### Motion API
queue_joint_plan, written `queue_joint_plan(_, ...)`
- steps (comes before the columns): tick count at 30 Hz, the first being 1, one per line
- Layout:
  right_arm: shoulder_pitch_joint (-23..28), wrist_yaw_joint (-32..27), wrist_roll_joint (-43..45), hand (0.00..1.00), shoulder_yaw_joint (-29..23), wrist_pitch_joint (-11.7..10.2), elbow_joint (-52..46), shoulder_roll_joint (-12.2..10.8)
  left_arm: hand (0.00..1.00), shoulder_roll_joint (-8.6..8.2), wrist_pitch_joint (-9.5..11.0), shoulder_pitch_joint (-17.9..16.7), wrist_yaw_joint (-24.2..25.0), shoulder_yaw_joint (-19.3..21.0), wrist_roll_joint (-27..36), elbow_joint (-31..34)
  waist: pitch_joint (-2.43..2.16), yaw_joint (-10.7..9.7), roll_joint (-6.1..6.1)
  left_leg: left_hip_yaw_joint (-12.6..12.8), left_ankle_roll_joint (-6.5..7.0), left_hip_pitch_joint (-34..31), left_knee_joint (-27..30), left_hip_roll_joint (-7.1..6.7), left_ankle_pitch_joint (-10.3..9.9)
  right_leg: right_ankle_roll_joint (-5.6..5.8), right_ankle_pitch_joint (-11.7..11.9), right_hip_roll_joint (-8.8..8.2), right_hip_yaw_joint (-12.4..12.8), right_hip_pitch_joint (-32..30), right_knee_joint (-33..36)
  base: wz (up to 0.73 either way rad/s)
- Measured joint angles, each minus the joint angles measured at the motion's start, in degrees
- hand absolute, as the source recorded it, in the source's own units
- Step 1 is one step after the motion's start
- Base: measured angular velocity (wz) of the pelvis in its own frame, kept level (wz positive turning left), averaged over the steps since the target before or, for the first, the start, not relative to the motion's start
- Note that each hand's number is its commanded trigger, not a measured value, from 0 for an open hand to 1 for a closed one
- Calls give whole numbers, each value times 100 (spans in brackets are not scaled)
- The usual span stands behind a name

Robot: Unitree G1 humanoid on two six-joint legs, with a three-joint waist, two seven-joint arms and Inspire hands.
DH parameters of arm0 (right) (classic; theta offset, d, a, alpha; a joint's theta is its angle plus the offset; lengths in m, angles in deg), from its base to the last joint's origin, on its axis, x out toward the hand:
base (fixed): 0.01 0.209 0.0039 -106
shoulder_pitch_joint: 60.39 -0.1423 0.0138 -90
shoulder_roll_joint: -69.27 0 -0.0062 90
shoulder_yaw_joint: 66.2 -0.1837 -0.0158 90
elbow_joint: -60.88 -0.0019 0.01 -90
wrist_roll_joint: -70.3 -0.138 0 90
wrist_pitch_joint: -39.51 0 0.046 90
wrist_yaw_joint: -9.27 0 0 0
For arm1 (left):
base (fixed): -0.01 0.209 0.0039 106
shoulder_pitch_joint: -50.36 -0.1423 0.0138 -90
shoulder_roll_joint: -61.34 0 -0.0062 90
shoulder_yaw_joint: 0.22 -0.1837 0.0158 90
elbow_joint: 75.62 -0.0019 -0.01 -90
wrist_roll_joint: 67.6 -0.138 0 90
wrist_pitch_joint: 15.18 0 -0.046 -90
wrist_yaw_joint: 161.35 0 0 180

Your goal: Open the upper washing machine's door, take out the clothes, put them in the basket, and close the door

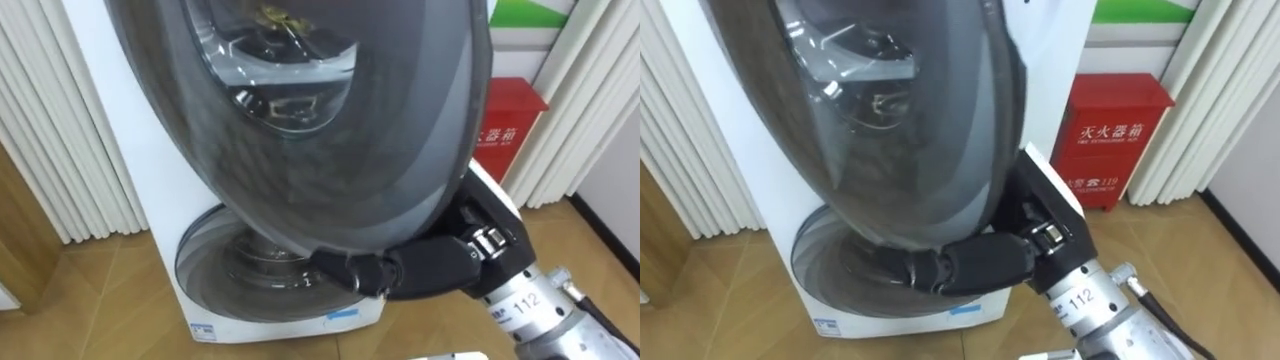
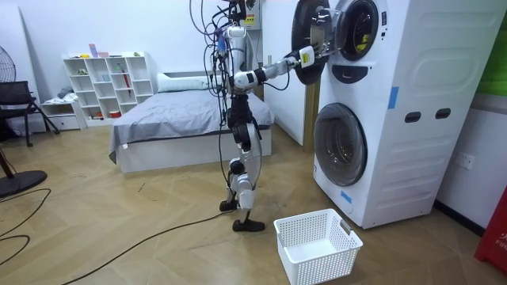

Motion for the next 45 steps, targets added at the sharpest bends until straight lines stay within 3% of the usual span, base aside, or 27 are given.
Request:
queue_joint_plan(9,-399,59,553,0,77,229,-2,24,0,73,83,70,149,-23,73,5,5,21,-71,-19,-2,-35,6,23,1,-45,22,44,93,-145,109,-11)
queue_joint_plan(13,-520,41,768,0,174,361,-1,1,0,244,80,92,217,-220,27,0,-8,51,-160,-26,-12,-55,34,71,7,-108,56,91,78,-163,110,-2)
queue_joint_plan(15,-524,32,804,0,199,378,-1,-24,0,251,80,73,217,-222,-4,0,-13,142,-173,-73,-32,-72,57,86,18,-136,72,105,73,-177,125,-4)
queue_joint_plan(19,-524,5,862,0,267,384,-1,-30,0,293,73,106,201,-223,-82,12,-12,281,-203,-241,-127,-161,68,107,79,-179,37,99,-56,-258,193,13)
queue_joint_plan(25,-574,-26,875,0,697,377,-1,-151,0,386,61,-83,184,-224,-121,64,-13,347,-349,-494,-278,-302,152,185,172,-277,-29,105,-319,-310,250,24)
queue_joint_plan(30,-1044,295,866,0,1302,371,0,-166,0,385,64,-85,214,-216,-118,98,-28,666,-405,-696,-342,-386,200,188,258,-355,-73,65,-552,-302,319,30)
queue_joint_plan(32,-1350,450,828,0,1635,370,78,-164,0,387,64,-95,210,-214,-113,95,-52,942,-445,-700,-354,-404,175,184,309,-365,-88,52,-601,-291,316,28)
queue_joint_plan(37,-1724,938,758,0,2065,288,155,-339,0,388,54,-124,205,-217,-81,71,-34,1220,-603,-840,-359,-474,189,137,348,-306,-144,-55,-887,-182,266,36)
queue_joint_plan(45,-1808,1331,695,0,2440,195,160,-396,0,396,53,-124,162,-217,137,66,-20,1276,-596,-1041,-248,-583,177,9,291,-198,-187,-188,-1079,-175,278,16)
